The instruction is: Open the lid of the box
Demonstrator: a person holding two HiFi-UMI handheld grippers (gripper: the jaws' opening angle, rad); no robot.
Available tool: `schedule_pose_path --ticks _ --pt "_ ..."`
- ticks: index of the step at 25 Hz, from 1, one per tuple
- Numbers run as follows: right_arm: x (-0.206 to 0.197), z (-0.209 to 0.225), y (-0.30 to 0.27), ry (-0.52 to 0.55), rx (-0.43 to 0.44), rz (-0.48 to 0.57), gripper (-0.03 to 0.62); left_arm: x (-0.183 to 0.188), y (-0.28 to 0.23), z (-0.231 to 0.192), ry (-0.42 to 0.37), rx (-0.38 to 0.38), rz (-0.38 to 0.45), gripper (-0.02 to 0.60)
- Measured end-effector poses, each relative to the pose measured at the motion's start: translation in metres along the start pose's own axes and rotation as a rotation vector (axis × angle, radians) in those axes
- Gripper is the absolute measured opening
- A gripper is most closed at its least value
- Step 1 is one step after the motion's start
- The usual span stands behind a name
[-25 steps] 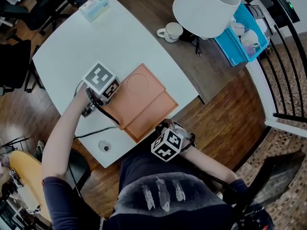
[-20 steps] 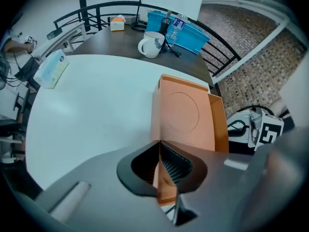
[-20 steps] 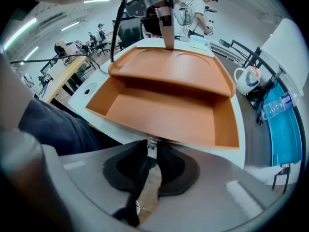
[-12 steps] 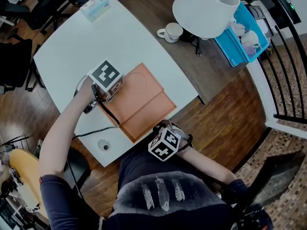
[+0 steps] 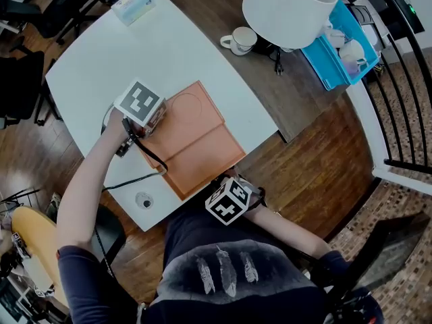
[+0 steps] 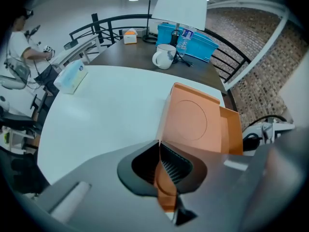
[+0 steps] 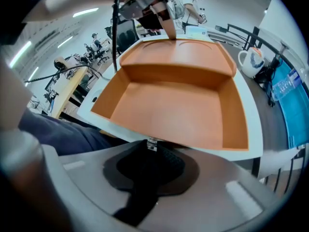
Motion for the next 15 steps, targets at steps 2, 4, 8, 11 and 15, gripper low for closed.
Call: schedule_pose_path --ticks 2,4,8,11,15 --pt "0.004 0.004 0.001 0.010 -0.022 0.009 0.063 0.003 0.001 -0.006 0.020 0.017 0.026 0.026" --pt "0.006 0.005 0.000 0.003 -0.033 0.012 0.063 0.008 0.000 -0.014 0.058 0.022 0.085 0.028" --pt "0.011 -0.002 -0.002 -0.047 -0.007 0.014 0.063 0.007 0.002 -0.022 0.195 0.009 0.166 0.032" --pt "0.010 -0.001 -0.002 -0.085 -0.006 0.023 0.064 0.005 0.002 -0.023 0.240 -0.001 0.176 0.035" --pt "0.009 -0.001 -0.003 -0.077 -0.014 0.035 0.064 0.006 0.003 -0.021 0.203 0.000 0.164 0.037"
Point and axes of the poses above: the fingertips, and each gripper's own axes: y backward along the fingers, z to its right, x out of its top, the point moved 1 cm from there along y, backward along the fingers, and after that the axes turned 12 degrees about z, right-handed, at the moved point
